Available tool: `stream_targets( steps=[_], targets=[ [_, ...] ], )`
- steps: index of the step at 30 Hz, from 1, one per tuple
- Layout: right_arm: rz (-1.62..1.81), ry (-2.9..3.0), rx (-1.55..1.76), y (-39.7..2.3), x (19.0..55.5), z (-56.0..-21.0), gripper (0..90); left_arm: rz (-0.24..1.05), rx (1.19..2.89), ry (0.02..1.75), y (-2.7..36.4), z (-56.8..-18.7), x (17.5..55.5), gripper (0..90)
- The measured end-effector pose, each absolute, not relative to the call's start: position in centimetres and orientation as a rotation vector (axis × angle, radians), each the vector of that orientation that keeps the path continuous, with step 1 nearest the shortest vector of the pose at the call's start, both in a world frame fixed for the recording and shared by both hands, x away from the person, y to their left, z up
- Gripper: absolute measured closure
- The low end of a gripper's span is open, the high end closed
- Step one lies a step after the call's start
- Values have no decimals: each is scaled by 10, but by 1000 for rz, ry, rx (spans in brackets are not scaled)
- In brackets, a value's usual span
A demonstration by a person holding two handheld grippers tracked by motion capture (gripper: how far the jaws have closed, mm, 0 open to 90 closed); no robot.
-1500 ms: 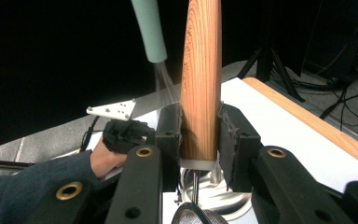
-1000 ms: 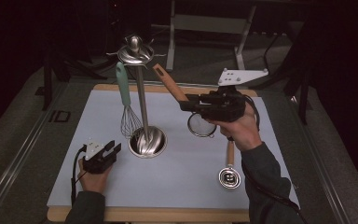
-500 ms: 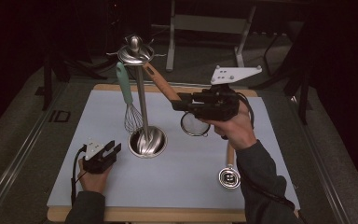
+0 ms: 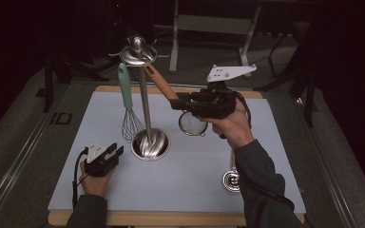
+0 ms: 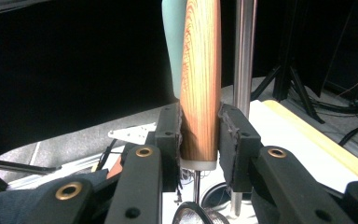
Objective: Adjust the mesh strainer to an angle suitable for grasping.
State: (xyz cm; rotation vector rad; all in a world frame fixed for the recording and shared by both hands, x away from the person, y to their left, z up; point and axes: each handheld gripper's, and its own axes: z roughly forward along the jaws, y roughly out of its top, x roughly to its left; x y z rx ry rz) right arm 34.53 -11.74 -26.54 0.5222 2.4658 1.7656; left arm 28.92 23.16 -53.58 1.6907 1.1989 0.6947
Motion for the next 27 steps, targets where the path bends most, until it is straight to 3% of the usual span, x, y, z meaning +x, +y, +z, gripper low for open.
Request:
stream_targets(
  steps=[27],
  targets=[
    [1716,2472,635,-95,358,-282,671,693,1688,1201,232,-536,289,662]
  ],
)
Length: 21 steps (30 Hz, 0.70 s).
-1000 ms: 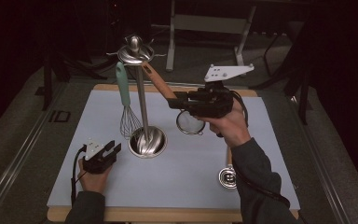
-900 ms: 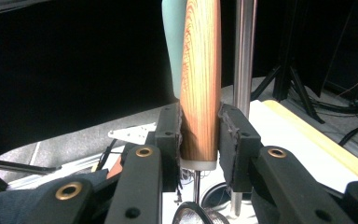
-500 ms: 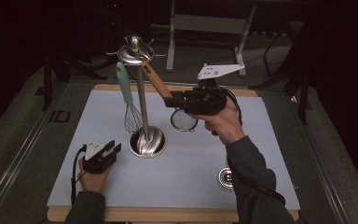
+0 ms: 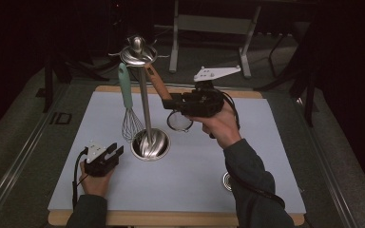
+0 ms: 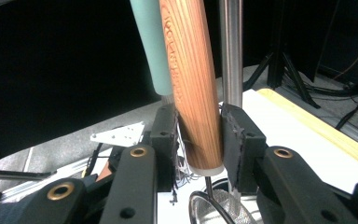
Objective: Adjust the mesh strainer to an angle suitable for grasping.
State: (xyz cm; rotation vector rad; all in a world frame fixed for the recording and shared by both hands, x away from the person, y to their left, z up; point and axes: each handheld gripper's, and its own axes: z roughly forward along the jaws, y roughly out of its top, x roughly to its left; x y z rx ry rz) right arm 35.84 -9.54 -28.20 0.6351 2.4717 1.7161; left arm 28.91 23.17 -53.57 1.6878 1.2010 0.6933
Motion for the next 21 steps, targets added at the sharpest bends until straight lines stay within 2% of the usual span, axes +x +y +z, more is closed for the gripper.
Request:
stream_targets(
  steps=[21],
  targets=[
    [1587,2449,619,-84,354,-285,661,696,1690,1197,232,-535,289,662]
  ],
)
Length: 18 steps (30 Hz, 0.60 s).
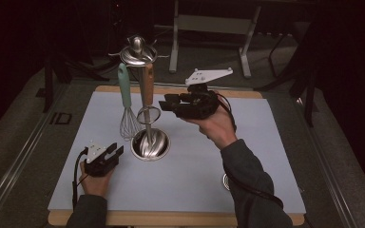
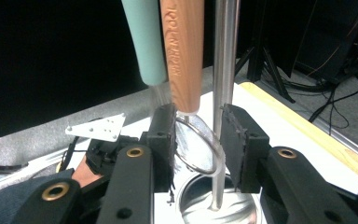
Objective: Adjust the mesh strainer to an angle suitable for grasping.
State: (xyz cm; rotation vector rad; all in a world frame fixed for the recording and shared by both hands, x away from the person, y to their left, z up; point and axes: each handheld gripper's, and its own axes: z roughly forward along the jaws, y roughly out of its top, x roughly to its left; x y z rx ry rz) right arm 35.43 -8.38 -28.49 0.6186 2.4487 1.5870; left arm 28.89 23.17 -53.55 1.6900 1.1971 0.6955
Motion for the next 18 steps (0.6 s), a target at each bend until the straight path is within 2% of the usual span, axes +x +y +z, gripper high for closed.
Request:
stream_targets(
  steps=[4,18],
  targets=[
    [1545,2457,609,-86,353,-286,697,696,1688,1199,232,-536,289,662],
    [1450,2478,589,-95,349,-293,728,698,1690,1197,232,-536,289,662]
  ],
)
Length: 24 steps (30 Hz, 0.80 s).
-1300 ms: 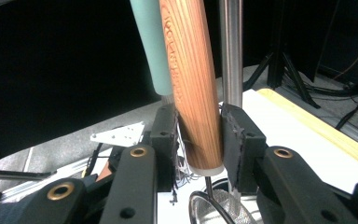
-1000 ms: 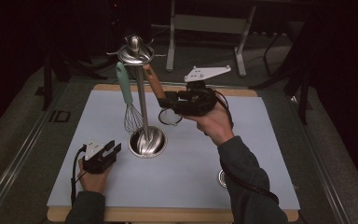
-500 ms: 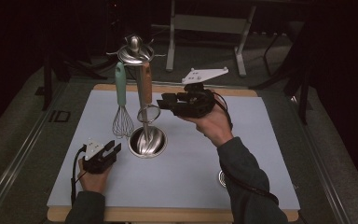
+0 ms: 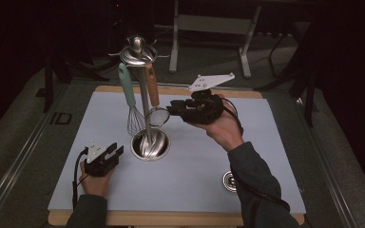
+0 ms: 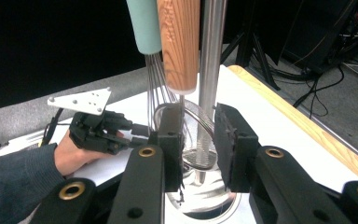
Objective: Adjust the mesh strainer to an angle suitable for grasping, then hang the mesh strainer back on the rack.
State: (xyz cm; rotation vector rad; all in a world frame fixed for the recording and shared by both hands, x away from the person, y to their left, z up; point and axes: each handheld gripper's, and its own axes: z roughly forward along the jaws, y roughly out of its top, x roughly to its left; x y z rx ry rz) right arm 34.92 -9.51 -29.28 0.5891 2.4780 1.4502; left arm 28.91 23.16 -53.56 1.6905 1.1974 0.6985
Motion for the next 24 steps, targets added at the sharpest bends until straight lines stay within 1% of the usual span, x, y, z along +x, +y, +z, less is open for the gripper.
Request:
stream_targets(
  steps=[8,13,22,24],
  targets=[
    [1341,2489,558,-98,341,-298,728,690,1691,1196,231,-536,289,675],
    [1307,2493,577,-103,341,-308,726,683,1689,1193,232,-536,290,693],
    [1253,2504,648,-116,346,-327,712,662,1664,1192,234,-535,289,697],
    [1246,2503,664,-118,346,-331,707,658,1659,1193,235,-535,288,718]
  ],
)
